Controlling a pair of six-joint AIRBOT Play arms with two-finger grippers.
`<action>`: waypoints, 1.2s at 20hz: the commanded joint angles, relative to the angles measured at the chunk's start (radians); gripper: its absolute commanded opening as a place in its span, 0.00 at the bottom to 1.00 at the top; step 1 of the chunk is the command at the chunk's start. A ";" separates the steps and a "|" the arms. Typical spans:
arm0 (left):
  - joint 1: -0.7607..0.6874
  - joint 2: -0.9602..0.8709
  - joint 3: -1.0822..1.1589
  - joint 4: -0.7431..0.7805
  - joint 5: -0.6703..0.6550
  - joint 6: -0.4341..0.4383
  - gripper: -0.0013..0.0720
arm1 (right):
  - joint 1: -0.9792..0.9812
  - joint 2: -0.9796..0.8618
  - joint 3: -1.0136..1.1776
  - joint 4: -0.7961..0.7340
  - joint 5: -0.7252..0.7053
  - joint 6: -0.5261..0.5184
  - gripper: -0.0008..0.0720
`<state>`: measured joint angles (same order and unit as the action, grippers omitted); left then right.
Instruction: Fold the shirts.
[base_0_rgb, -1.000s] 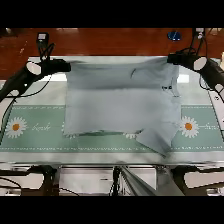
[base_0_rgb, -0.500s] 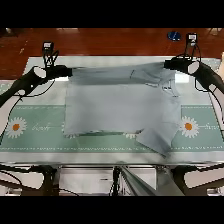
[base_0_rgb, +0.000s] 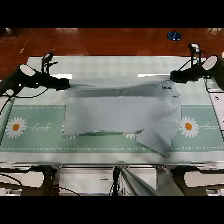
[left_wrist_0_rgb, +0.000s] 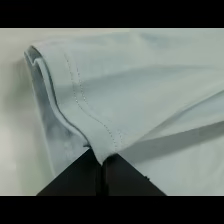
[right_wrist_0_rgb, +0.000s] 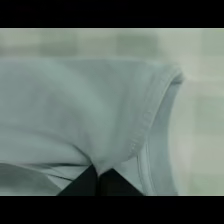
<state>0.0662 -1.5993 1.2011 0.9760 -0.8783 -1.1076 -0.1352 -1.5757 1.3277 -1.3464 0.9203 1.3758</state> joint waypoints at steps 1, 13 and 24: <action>0.008 -0.023 -0.001 0.002 -0.042 -0.050 0.05 | -0.007 -0.056 0.000 -0.040 0.106 0.021 0.04; 0.166 0.095 0.117 0.072 -0.566 -0.050 0.65 | -0.079 0.154 0.073 -0.235 0.444 0.001 0.56; 0.401 0.383 -0.664 -0.023 -0.518 0.113 0.76 | -0.364 0.478 -0.594 0.150 0.348 -0.198 0.66</action>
<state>0.4480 -1.2358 0.6544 0.9627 -1.4216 -1.0271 -0.4507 -1.1339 0.8238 -1.3273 1.2800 1.2560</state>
